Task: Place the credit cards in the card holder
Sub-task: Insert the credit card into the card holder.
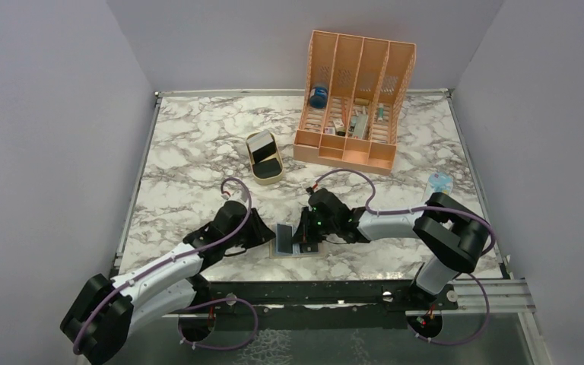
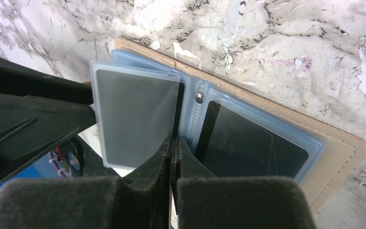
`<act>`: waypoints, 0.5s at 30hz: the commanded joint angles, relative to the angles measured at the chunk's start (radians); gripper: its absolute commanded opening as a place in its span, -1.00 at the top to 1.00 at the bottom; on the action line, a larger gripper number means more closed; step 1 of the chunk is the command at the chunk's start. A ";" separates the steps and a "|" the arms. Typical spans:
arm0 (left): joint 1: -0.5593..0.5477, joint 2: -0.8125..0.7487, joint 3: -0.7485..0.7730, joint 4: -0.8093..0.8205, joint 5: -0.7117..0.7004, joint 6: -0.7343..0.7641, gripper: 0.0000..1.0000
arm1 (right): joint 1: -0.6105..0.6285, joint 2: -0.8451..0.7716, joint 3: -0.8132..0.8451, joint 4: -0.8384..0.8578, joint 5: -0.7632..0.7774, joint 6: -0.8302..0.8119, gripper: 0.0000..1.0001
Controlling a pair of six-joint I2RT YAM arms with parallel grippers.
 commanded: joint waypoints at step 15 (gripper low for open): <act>-0.004 -0.015 -0.039 0.148 0.052 -0.048 0.13 | 0.008 0.055 -0.051 -0.002 0.047 -0.006 0.98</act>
